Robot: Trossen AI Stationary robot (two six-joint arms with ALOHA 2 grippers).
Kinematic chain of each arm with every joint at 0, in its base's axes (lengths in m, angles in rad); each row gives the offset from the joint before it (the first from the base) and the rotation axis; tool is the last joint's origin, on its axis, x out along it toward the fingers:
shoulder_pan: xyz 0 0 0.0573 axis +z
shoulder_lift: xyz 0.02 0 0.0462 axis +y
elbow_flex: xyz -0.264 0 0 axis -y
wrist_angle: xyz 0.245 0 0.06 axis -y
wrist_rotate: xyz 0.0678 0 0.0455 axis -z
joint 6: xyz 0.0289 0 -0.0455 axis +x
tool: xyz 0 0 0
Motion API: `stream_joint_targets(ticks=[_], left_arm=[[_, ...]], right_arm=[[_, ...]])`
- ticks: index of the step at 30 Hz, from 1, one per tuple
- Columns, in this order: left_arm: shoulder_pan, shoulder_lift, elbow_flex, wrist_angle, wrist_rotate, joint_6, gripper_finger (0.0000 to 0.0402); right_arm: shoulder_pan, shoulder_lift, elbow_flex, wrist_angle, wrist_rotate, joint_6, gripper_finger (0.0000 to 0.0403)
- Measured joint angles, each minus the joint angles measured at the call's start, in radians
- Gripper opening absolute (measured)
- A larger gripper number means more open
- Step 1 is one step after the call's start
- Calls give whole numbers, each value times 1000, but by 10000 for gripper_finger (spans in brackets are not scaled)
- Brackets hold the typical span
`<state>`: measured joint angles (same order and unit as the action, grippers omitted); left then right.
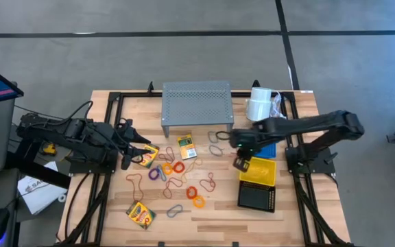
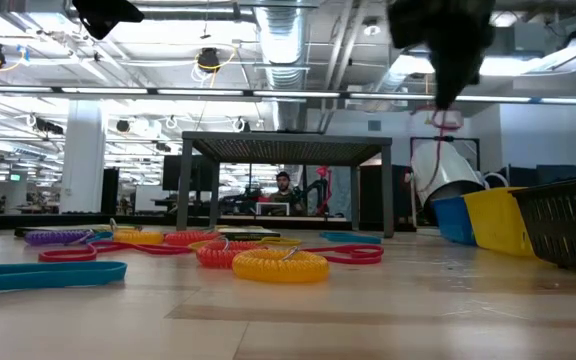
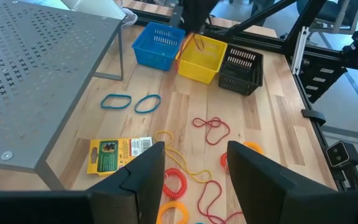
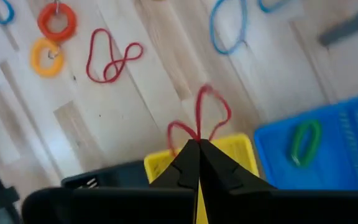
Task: Pick & Place Office Desk Supplies
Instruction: Put the red rubber band into the yellow basket
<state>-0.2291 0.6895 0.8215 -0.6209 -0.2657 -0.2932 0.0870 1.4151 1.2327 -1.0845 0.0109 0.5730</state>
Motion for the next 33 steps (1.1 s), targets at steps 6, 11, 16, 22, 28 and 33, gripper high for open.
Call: stream_joint_targets(ticks=[6,11,16,22,28,33], left_arm=[[0,0,0,1,0,-1,168],[0,1,0,36,-2,-2,168],[0,29,0,88,-4,-2,168],[0,89,0,140,-4,-2,168],[0,156,0,152,-3,-2,168],[0,205,0,169,-3,-2,168]], right_arm=[[115,-130,-51,-69,65,192,0],[213,-195,-129,-78,104,330,0],[298,-210,-227,-57,119,407,0],[322,-209,-344,5,125,414,0],[280,-209,-413,42,131,338,0],[277,-209,-453,121,130,332,0]])
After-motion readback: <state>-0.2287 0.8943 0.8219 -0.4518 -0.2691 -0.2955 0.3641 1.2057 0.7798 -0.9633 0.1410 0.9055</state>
